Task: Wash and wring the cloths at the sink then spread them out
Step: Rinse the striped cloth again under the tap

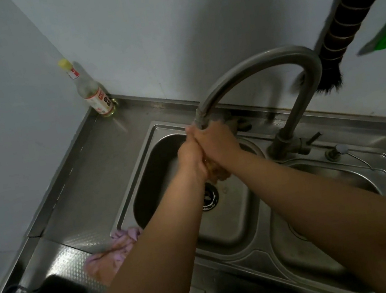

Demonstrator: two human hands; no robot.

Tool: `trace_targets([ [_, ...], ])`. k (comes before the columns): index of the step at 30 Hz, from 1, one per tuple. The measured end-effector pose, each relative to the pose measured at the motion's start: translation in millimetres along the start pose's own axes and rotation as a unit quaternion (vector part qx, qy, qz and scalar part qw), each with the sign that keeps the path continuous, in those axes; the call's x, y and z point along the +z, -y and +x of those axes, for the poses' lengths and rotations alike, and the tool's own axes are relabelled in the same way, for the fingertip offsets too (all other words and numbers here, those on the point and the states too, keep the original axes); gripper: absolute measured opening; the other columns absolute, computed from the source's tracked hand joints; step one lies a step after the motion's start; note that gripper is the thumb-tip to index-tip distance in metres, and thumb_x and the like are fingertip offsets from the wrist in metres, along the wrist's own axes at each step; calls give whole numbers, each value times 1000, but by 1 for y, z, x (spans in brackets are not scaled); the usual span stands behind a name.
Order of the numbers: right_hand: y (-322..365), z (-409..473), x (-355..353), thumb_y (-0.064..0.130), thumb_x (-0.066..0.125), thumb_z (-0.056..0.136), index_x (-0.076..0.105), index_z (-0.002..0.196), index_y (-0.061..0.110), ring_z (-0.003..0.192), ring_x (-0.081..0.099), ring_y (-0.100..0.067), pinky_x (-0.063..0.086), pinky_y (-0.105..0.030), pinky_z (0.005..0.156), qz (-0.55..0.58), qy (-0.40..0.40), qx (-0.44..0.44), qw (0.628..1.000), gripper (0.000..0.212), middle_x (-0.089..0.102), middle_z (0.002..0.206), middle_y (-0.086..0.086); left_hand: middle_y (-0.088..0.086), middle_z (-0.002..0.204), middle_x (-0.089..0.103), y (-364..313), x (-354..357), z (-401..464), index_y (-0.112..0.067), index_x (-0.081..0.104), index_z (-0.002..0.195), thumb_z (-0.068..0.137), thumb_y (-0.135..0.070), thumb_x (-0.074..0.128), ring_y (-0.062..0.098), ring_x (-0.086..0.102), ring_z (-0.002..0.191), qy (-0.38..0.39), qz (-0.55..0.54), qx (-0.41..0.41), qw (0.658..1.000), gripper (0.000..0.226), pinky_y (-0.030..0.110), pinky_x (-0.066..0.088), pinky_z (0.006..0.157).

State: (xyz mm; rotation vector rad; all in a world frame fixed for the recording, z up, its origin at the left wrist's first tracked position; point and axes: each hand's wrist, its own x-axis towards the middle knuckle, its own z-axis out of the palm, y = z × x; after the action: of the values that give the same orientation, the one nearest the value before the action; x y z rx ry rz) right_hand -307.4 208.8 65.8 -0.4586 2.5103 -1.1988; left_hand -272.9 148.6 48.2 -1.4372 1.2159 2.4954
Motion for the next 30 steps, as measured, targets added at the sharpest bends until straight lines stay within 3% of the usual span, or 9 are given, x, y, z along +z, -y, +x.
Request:
trace_targets([
  [5,2,-13,13,50,33,99,59,69,18,59,53,-8,34,-23,54,-12,19,-15,1000,50,54,62,5,19,112,63,3,8,7,-4,50,134,101,-49,34,30,64,86,-20,38,21,999,59,31,53,67],
  [7,-5,-8,13,50,33,99,63,75,14,61,57,-11,38,-23,55,-41,14,-14,999,53,57,64,3,17,105,66,12,11,8,-10,63,121,101,-42,36,33,64,97,-96,138,38,985,47,36,56,79],
  [10,-25,20,0,30,42,98,59,74,10,76,63,-29,47,-35,65,-22,-4,31,999,36,64,77,-12,14,94,73,7,11,-8,-11,71,102,97,-50,46,28,69,90,-7,42,-69,997,45,40,58,79],
  [13,-23,4,14,31,35,101,54,70,18,73,61,-22,43,-30,59,-64,3,-22,998,39,60,72,-3,13,93,75,-1,3,-4,-8,69,107,97,-49,47,24,72,85,-24,60,3,998,48,36,58,78],
  [18,-40,13,2,24,39,99,57,109,2,80,52,-23,47,-39,87,-50,64,45,996,30,55,88,-9,21,104,72,-6,-12,-10,-6,66,118,98,-56,39,33,69,99,43,114,-65,990,60,45,54,89],
  [21,-53,16,-10,1,46,91,33,141,13,77,50,-13,44,-25,77,57,124,72,988,53,51,92,-2,22,110,70,-17,-30,-6,-3,65,117,97,-56,39,36,67,104,88,189,-57,976,63,48,50,97],
  [23,-53,7,-14,-4,42,89,47,132,24,82,59,-18,47,-21,63,56,195,29,979,51,59,95,-3,19,107,72,-31,-43,-1,-5,68,109,95,-57,44,33,68,104,70,221,-34,972,58,46,49,99],
  [26,-47,2,-23,11,40,96,61,105,22,65,59,-14,45,-23,49,35,284,64,956,25,62,82,-2,13,103,74,-45,-56,8,-13,70,102,82,-68,51,29,68,101,54,341,-1,938,62,43,49,98],
  [30,-43,-1,-23,52,42,95,63,102,21,79,66,-17,53,-26,63,60,344,117,930,38,67,88,-3,-2,75,65,-51,-57,4,-18,62,77,97,-50,48,11,63,73,15,473,151,868,40,16,45,60],
])
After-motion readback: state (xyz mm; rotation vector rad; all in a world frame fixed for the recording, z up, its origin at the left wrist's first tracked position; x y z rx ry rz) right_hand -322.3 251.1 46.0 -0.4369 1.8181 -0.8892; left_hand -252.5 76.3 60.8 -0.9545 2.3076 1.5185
